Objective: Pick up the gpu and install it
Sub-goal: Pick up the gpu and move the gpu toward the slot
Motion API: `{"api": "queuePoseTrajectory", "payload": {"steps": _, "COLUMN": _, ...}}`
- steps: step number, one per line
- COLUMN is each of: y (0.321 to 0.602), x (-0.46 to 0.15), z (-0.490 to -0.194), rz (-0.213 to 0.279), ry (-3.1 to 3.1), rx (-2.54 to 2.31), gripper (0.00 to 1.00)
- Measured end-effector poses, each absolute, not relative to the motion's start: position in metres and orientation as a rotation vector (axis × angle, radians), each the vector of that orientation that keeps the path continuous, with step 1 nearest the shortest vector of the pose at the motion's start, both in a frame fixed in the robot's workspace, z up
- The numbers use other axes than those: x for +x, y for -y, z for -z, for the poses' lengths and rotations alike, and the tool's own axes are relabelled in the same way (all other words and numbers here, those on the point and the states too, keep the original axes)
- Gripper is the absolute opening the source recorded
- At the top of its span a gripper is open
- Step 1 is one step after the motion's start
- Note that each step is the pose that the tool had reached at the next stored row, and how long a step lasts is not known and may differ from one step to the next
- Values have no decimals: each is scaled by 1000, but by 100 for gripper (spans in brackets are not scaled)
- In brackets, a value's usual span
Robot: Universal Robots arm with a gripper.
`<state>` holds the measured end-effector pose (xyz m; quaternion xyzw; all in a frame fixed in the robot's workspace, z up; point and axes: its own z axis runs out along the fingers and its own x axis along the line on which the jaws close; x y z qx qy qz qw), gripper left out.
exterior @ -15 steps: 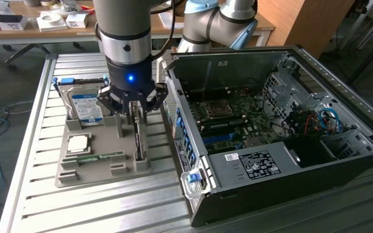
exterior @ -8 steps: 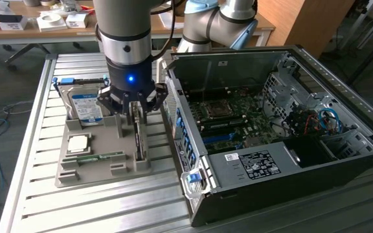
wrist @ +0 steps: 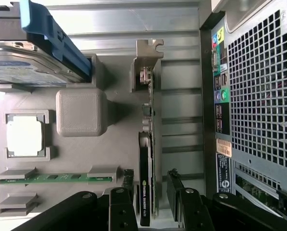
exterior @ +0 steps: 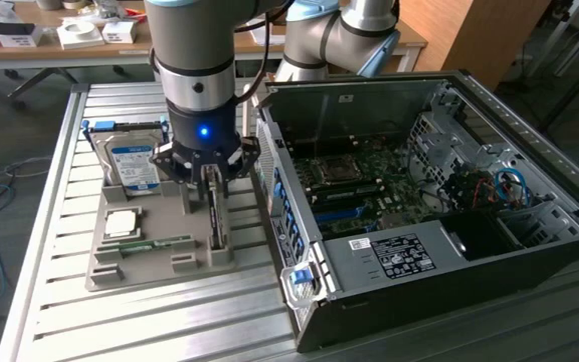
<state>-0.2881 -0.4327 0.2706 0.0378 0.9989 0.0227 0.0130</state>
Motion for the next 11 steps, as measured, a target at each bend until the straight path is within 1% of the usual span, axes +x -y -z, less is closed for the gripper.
{"api": "queuePoseTrajectory", "payload": {"steps": 11, "y": 431, "x": -289, "z": -261, "rz": -71, "ry": -3113, "rx": 118, "gripper": 42}}
